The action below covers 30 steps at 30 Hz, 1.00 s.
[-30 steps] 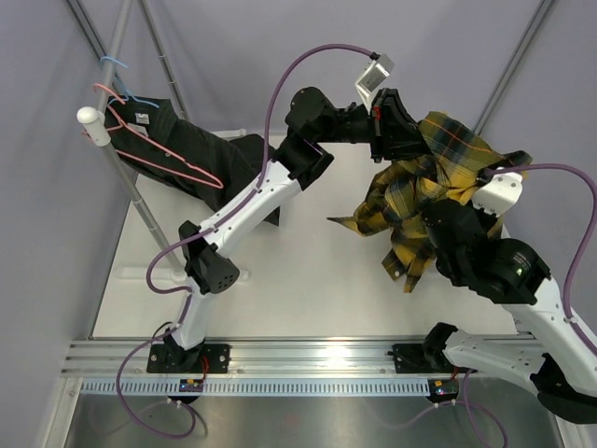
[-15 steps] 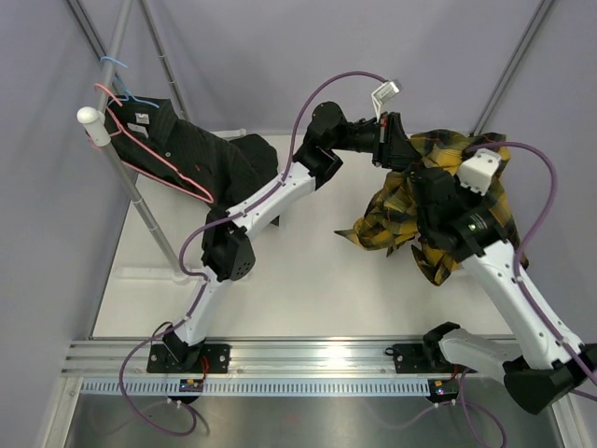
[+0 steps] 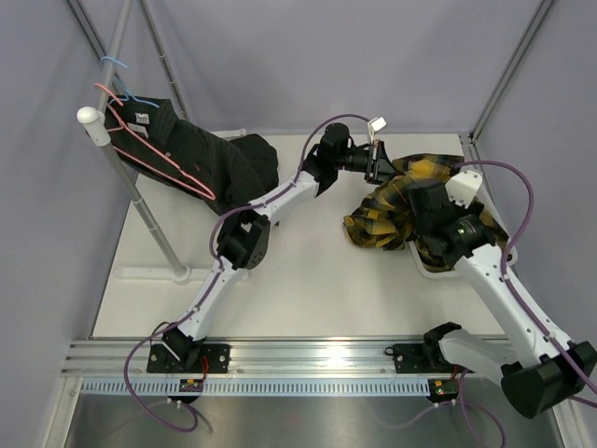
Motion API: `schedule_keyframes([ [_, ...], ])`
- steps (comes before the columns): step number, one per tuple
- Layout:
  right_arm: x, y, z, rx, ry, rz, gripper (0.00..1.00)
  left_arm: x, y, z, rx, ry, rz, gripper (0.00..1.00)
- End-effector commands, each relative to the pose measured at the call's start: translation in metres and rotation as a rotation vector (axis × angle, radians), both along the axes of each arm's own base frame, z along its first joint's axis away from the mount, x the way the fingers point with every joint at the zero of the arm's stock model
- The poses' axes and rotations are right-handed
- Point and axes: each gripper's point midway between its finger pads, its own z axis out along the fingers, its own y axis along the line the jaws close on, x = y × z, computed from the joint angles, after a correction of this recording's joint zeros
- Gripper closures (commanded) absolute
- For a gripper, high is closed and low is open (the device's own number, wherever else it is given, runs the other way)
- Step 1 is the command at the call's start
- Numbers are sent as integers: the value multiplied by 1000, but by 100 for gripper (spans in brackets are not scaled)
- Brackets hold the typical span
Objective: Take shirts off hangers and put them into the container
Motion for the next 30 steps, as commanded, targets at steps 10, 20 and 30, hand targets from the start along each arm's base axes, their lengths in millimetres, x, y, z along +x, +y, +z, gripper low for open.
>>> schedule_keyframes([
  [10, -54, -3, 122, 184, -335, 162, 0, -40, -31, 25, 57, -205, 23, 96],
  [20, -111, -2, 191, 300, -564, 323, 1, -48, -61, -64, 272, -198, 105, 83],
  [30, -116, 7, 187, 302, -555, 397, 1, -23, -46, -96, 366, -319, 262, 26],
])
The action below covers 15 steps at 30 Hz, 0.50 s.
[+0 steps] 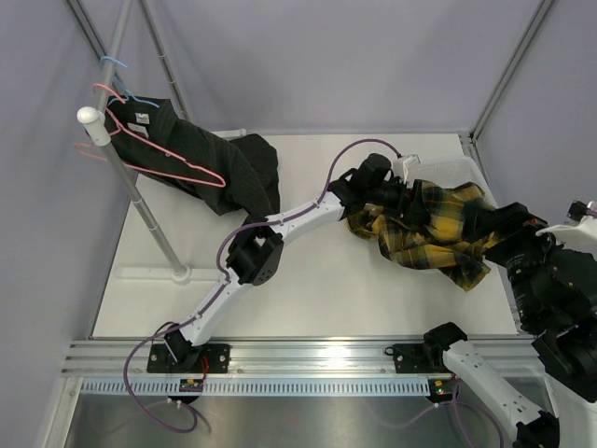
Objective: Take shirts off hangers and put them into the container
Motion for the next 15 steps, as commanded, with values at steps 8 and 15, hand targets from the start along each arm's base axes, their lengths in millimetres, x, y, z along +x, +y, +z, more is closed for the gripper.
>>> schedule_keyframes([
  [8, 4, 15, -16, -60, 36, 91, 0, 29, 42, 87, 11, -392, 213, 1],
  [15, 9, 13, -34, -113, 74, 83, 0, 45, 123, 118, 143, -429, 589, 1],
])
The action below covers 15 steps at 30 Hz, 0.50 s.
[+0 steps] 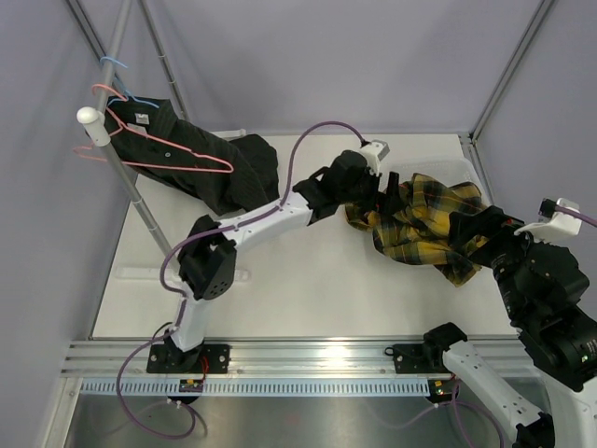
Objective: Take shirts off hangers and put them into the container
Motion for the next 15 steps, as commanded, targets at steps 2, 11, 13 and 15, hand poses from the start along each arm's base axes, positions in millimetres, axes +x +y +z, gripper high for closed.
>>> schedule_keyframes([
  [2, 2, 3, -4, -40, -1, 25, 1, 19, 61, 54, 9, -91, 318, 1],
  [11, 1, 18, 0, -7, -19, 103, 1, -17, 91, 40, -585, 487, 331, 1],
  [13, -3, 17, 0, -2, -26, 108, 1, -27, 94, 15, -625, 586, 333, 1],
  [15, -5, 14, 0, -3, -31, 100, 1, -29, 87, 10, -691, 657, 345, 1],
])
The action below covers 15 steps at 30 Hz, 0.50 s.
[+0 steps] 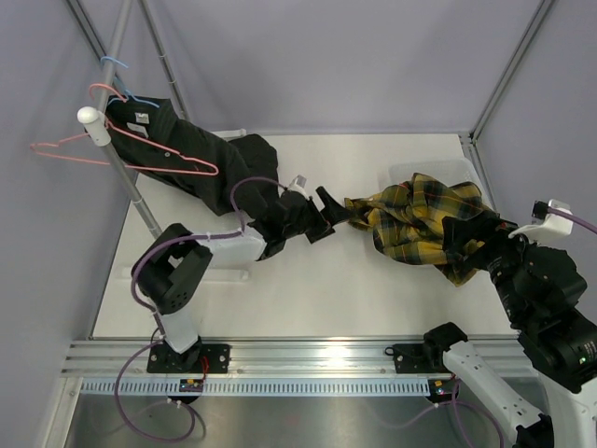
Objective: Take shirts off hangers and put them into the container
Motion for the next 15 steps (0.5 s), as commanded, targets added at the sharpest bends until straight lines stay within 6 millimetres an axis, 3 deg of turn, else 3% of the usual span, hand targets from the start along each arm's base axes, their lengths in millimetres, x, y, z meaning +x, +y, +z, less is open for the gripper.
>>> schedule_keyframes([
  [1, -6, 1, 11, 5, -52, 27, 0, -14, -30, 49, -387, 88, -15, 1],
  [4, -9, -1, 10, 4, -56, 24, 0, -14, -36, 41, -462, 151, 34, 1],
  [6, -12, -2, 12, 8, -68, 24, 1, -13, -39, 25, -508, 226, 72, 1],
  [8, -15, -3, 13, 9, -78, 25, 1, -11, -46, 42, -630, 240, 67, 1],
  [9, -15, -5, 14, 10, -83, 20, 0, -8, -52, 30, -638, 275, 71, 1],
  [13, -19, -8, 17, 9, -98, 10, 1, -12, -72, 23, -715, 395, 103, 1],
  [15, -23, -11, 20, 9, -115, 6, 1, -9, -73, 19, -730, 421, 156, 1],
])
